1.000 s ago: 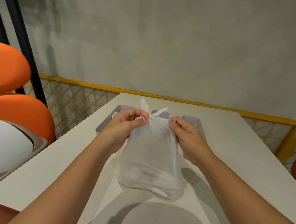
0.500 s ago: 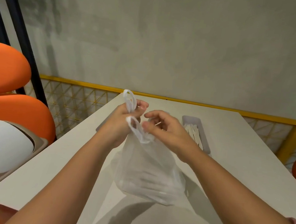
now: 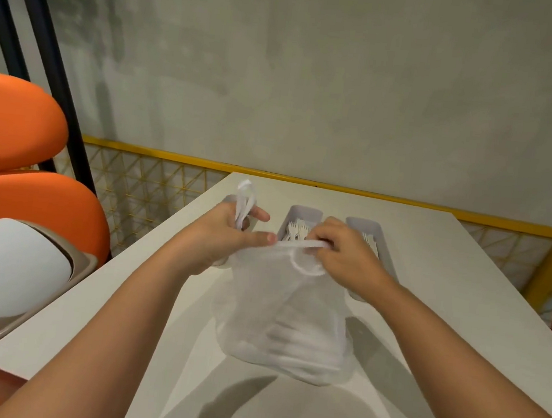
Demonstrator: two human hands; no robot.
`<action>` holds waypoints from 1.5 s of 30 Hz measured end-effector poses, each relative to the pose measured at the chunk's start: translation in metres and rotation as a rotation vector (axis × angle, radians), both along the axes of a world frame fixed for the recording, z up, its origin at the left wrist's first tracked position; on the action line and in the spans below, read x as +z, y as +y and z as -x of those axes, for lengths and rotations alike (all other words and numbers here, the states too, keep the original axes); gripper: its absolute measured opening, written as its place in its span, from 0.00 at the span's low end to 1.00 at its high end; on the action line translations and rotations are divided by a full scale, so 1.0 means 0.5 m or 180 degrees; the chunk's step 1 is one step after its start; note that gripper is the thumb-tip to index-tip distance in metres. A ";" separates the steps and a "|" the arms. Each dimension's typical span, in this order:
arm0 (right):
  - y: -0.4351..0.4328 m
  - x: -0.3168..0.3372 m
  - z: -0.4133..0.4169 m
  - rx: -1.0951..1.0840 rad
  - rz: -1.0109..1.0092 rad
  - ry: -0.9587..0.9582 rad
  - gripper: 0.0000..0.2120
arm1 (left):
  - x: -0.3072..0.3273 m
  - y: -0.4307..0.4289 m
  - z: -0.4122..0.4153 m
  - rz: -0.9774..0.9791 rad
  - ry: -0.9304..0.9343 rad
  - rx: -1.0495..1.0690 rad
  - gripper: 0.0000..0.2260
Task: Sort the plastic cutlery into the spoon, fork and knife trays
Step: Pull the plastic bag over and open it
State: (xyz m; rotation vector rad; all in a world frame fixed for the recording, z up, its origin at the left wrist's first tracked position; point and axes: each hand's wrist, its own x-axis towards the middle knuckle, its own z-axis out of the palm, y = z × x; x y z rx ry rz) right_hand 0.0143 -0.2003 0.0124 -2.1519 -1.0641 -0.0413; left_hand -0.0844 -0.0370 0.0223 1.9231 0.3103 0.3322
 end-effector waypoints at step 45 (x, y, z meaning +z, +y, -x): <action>-0.101 -0.134 -0.036 -0.0553 -0.1116 0.3528 0.10 | -0.151 0.080 0.039 0.0620 0.1651 -0.0088 0.12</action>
